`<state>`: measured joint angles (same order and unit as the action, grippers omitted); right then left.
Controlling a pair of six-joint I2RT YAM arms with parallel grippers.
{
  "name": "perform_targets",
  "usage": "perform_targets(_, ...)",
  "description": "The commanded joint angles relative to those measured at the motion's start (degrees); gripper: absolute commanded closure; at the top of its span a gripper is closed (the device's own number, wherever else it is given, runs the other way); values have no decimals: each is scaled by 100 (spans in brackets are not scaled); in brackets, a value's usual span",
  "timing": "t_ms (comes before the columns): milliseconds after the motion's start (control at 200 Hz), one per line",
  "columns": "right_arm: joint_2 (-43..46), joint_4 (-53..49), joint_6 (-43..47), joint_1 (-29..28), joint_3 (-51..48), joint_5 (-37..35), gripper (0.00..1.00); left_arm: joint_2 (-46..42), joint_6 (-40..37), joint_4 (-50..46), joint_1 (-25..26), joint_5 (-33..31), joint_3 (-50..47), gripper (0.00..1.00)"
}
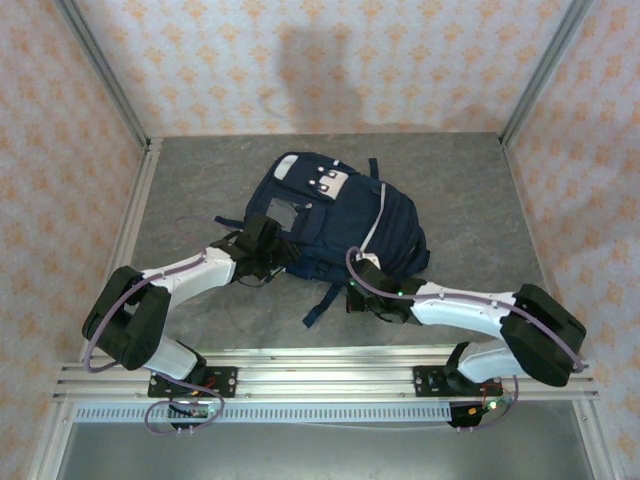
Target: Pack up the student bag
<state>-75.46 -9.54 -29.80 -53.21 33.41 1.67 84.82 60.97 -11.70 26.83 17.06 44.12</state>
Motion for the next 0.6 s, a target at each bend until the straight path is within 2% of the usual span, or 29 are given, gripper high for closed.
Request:
perform_targets(0, 268, -640, 25, 0, -210, -487, 100, 103, -135, -381, -178, -701, 101, 45)
perform_targets(210, 425, -1013, 58, 10, -248, -640, 100, 290, -475, -583, -311, -703, 390, 45)
perform_targets(250, 427, -877, 111, 13, -247, -419, 100, 369, -632, -694, -407, -664, 534, 45)
perform_targets(370, 288, 270, 180, 5, -273, 819, 100, 689, -1162, -964, -889, -380, 1078, 48)
perform_targets(475, -376, 395, 235, 4, 281, 1177, 100, 917, -1713, -1343, -1186, -332, 1673, 48)
perform_targets(595, -1182, 206, 376, 0, 997, 1359, 100, 804, -1927, -1563, -1240, -177, 1955, 41)
